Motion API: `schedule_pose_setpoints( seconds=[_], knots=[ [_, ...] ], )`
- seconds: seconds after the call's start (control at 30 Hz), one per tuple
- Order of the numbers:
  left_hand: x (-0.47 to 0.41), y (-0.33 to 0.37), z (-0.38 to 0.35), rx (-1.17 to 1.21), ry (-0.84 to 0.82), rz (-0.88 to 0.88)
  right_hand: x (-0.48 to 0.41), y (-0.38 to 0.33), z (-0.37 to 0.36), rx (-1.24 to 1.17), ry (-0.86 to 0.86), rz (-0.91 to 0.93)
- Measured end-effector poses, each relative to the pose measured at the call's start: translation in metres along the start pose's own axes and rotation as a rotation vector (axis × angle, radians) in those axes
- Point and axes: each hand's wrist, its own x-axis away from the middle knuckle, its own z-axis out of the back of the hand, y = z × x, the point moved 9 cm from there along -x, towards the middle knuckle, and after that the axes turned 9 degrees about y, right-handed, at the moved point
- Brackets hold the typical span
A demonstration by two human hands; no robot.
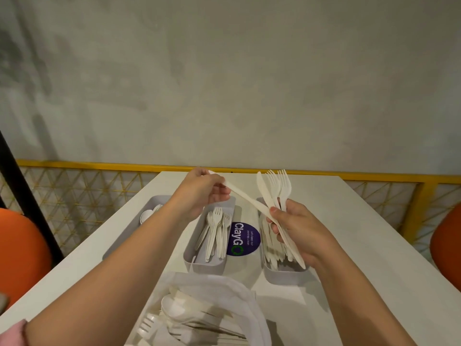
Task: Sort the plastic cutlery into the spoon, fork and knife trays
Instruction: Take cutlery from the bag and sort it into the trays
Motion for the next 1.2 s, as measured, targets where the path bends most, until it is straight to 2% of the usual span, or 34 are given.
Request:
schedule_pose_setpoints(
  seconds=[0.1, 0.33, 0.43, 0.53, 0.63, 0.77, 0.93, 1.03, 1.2],
  knots=[
    [0.002, 0.000, 0.003, -0.089, -0.049, 0.008, 0.003, -0.007, 0.010, 0.049, 0.045, 0.048],
    [0.027, -0.006, -0.016, -0.814, -0.404, -0.129, 0.001, -0.016, 0.029, 0.112, 0.147, 0.151],
    [0.046, -0.021, -0.034, -0.976, -0.573, -0.114, -0.001, -0.017, 0.030, 0.061, 0.186, 0.173],
    [0.051, -0.034, -0.043, -0.890, -0.566, 0.005, -0.002, -0.017, 0.041, -0.039, 0.272, 0.150],
    [0.043, -0.041, -0.041, -0.717, -0.420, 0.095, -0.003, -0.015, 0.052, -0.098, 0.332, 0.121],
    [0.045, -0.043, -0.063, -0.340, -0.257, 0.125, -0.002, -0.014, 0.041, -0.178, 0.228, 0.086],
    [0.050, -0.045, -0.104, -0.046, -0.258, 0.129, 0.001, -0.017, 0.025, -0.189, 0.112, 0.084],
    [0.050, -0.047, -0.111, 0.036, -0.240, 0.153, 0.001, -0.018, 0.028, -0.145, 0.101, 0.095],
    [0.046, -0.055, -0.109, 0.041, -0.169, 0.214, -0.001, -0.016, 0.029, 0.103, 0.092, 0.112]
  ],
)
